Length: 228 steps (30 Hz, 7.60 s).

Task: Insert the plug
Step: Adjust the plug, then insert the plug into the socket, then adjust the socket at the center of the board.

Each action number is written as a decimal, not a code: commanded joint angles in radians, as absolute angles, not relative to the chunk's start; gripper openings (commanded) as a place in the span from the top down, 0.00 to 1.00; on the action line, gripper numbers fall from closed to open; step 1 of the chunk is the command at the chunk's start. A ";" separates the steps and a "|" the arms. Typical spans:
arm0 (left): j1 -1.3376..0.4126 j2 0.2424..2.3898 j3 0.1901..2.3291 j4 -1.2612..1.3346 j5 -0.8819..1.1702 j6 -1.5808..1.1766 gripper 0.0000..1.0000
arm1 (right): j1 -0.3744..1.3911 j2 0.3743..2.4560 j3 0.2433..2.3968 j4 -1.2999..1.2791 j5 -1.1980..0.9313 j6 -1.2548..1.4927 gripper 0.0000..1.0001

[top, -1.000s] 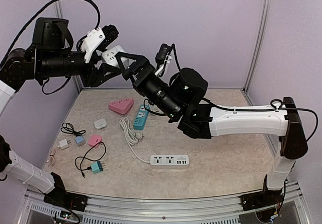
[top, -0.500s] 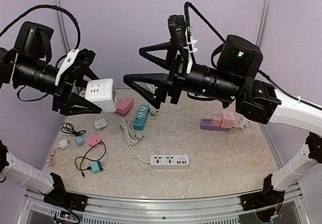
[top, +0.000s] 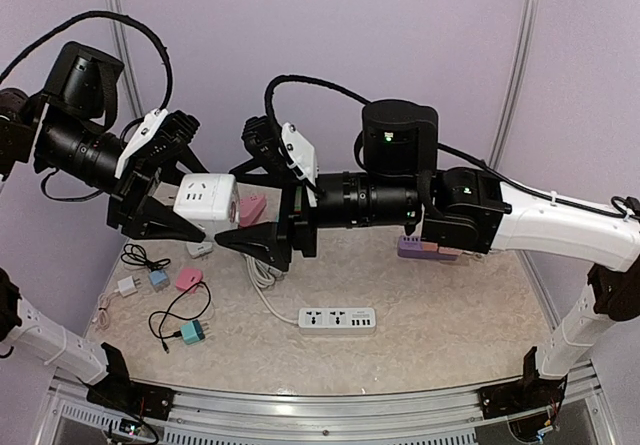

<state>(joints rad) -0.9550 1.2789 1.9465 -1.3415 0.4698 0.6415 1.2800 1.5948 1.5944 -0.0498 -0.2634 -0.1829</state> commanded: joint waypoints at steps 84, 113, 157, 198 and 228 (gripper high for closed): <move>-0.601 0.910 0.983 -1.022 -0.258 0.598 0.01 | 1.070 2.157 2.067 -1.524 -0.030 0.881 1.00; -0.603 0.931 1.003 -1.020 -0.265 0.600 0.01 | 1.082 2.096 1.914 -1.483 -0.037 0.880 1.00; -0.603 0.937 1.009 -1.008 -0.255 0.603 0.01 | 1.047 2.127 1.911 -1.290 -0.067 0.827 1.00; -0.685 1.144 0.810 -0.588 -0.139 0.968 0.08 | 1.042 2.194 1.842 -1.356 0.035 0.904 1.00; -0.468 1.966 1.290 -0.490 -0.056 0.865 0.36 | 1.039 2.130 1.772 -1.298 0.038 0.912 1.00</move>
